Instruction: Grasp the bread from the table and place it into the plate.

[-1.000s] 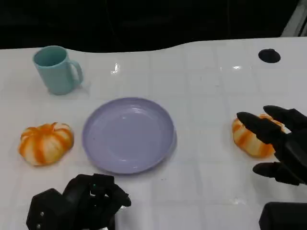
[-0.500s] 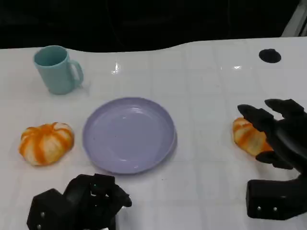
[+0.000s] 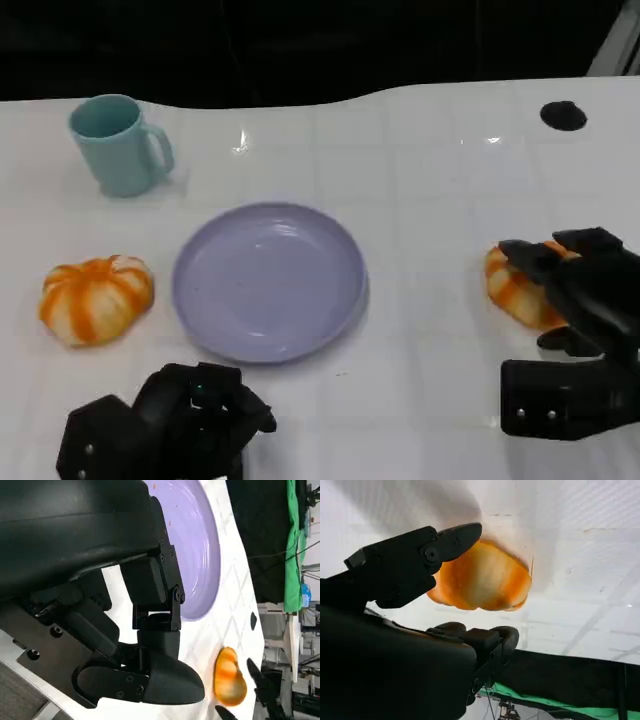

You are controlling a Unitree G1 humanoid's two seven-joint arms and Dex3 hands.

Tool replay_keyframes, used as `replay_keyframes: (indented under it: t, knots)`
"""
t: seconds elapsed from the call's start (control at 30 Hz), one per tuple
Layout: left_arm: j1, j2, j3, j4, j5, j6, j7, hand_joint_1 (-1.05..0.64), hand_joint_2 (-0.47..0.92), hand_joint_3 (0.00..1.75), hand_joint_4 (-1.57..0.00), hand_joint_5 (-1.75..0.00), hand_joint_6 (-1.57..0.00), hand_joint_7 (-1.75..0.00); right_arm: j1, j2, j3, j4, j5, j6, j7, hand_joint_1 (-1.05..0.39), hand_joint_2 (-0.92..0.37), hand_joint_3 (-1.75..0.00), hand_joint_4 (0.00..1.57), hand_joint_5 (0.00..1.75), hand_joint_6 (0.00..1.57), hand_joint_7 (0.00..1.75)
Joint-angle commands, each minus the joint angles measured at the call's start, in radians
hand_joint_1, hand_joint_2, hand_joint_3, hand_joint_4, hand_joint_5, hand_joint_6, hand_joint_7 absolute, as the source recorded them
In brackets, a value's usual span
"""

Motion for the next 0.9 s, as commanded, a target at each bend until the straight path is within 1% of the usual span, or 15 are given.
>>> replay_keyframes:
  t: [0.03,0.23,0.33,0.43,0.5,0.53,0.57,0.6,0.63,0.67,0.7,0.73,0.8,0.87,0.9]
  knots:
    - [0.011,0.011,0.004,-0.017,0.004,0.01,0.01,-1.05,0.56,0.64,-1.57,-1.2,-1.48,-0.64,-0.029,-0.002,0.023,0.061,0.02,0.007,-0.015,-0.19,-0.77,-0.01,0.17,0.23,0.32,0.0]
    - [0.011,0.011,0.004,-0.013,0.003,0.009,0.008,-1.05,0.55,0.66,-1.57,-1.2,-1.47,-0.65,-0.077,0.012,0.057,0.172,0.025,-0.001,-0.066,-0.22,-0.77,-0.01,0.2,0.2,0.32,0.0]
    - [0.01,0.011,0.004,-0.01,0.005,0.008,0.011,-1.05,0.55,0.66,-1.57,-1.2,-1.47,-0.65,-0.105,0.022,0.074,0.236,0.029,-0.01,-0.105,-0.23,-0.79,-0.01,0.26,0.2,0.37,0.02]
    - [0.01,0.011,0.005,-0.01,0.006,0.006,0.011,-1.05,0.55,0.67,-1.57,-1.2,-1.47,-0.65,-0.136,0.035,0.086,0.312,0.035,-0.031,-0.175,-0.21,-0.86,-0.02,0.53,0.18,0.57,0.06]
    - [0.012,0.012,0.005,-0.012,0.004,0.006,0.01,-1.05,0.55,0.67,-1.57,-1.19,-1.47,-0.66,-0.157,0.044,0.087,0.372,0.048,-0.066,-0.251,-0.18,-0.91,-0.04,0.85,0.24,0.82,0.1]
    - [0.012,0.011,0.006,-0.012,0.003,0.006,0.009,-1.05,0.55,0.67,-1.57,-1.19,-1.47,-0.66,-0.167,0.047,0.089,0.397,0.053,-0.08,-0.279,-0.18,-0.91,-0.06,0.96,0.29,0.91,0.12]
    - [0.012,0.012,0.006,-0.013,0.004,0.008,0.01,-1.05,0.55,0.67,-1.57,-1.19,-1.47,-0.66,-0.176,0.05,0.09,0.424,0.059,-0.103,-0.324,-0.18,-0.92,-0.07,1.01,0.31,0.96,0.13]
    - [0.013,0.012,0.005,-0.016,0.005,0.011,0.011,-1.05,0.55,0.67,-1.57,-1.19,-1.47,-0.66,-0.183,0.053,0.091,0.445,0.064,-0.12,-0.354,-0.17,-0.92,-0.07,0.95,0.95,1.02,0.43]
    - [0.014,0.012,0.005,-0.018,0.004,0.014,0.012,-1.05,0.54,0.67,-1.57,-1.19,-1.47,-0.66,-0.193,0.053,0.101,0.467,0.057,-0.128,-0.388,-0.17,-0.91,-0.06,0.89,1.42,0.96,0.83]
    - [0.014,0.012,0.005,-0.019,0.005,0.014,0.012,-1.05,0.54,0.67,-1.57,-1.19,-1.47,-0.66,-0.2,0.052,0.11,0.486,0.053,-0.142,-0.417,-0.18,-0.91,-0.05,0.89,1.58,0.87,1.16]
    - [0.014,0.012,0.004,-0.019,0.006,0.013,0.012,-1.05,0.54,0.68,-1.57,-1.19,-1.47,-0.66,-0.206,0.05,0.117,0.503,0.053,-0.16,-0.443,-0.16,-0.91,-0.06,0.89,1.68,0.76,1.5]
    - [0.013,0.012,0.004,-0.018,0.005,0.01,0.011,-1.05,0.54,0.68,-1.57,-1.19,-1.47,-0.66,-0.212,0.05,0.122,0.517,0.053,-0.174,-0.466,-0.15,-0.92,-0.08,0.89,1.71,0.71,1.62]
    - [0.012,0.012,0.004,-0.015,0.005,0.007,0.01,-1.05,0.54,0.68,-1.57,-1.19,-1.47,-0.66,-0.221,0.05,0.133,0.537,0.055,-0.185,-0.49,-0.17,-0.92,-0.13,0.88,1.74,0.67,1.71]
    - [0.011,0.014,0.003,-0.015,0.01,0.007,0.013,-1.05,0.55,0.69,-1.57,-1.19,-1.47,-0.66,-0.228,0.051,0.139,0.549,0.06,-0.192,-0.503,-0.18,-0.67,-0.63,0.87,1.74,0.64,1.74]
    - [0.011,0.014,0.004,-0.015,0.009,0.008,0.012,-1.05,0.55,0.69,-1.57,-1.19,-1.47,-0.67,-0.23,0.051,0.143,0.553,0.06,-0.199,-0.517,-0.17,-0.59,-0.78,0.87,1.75,0.65,1.74]
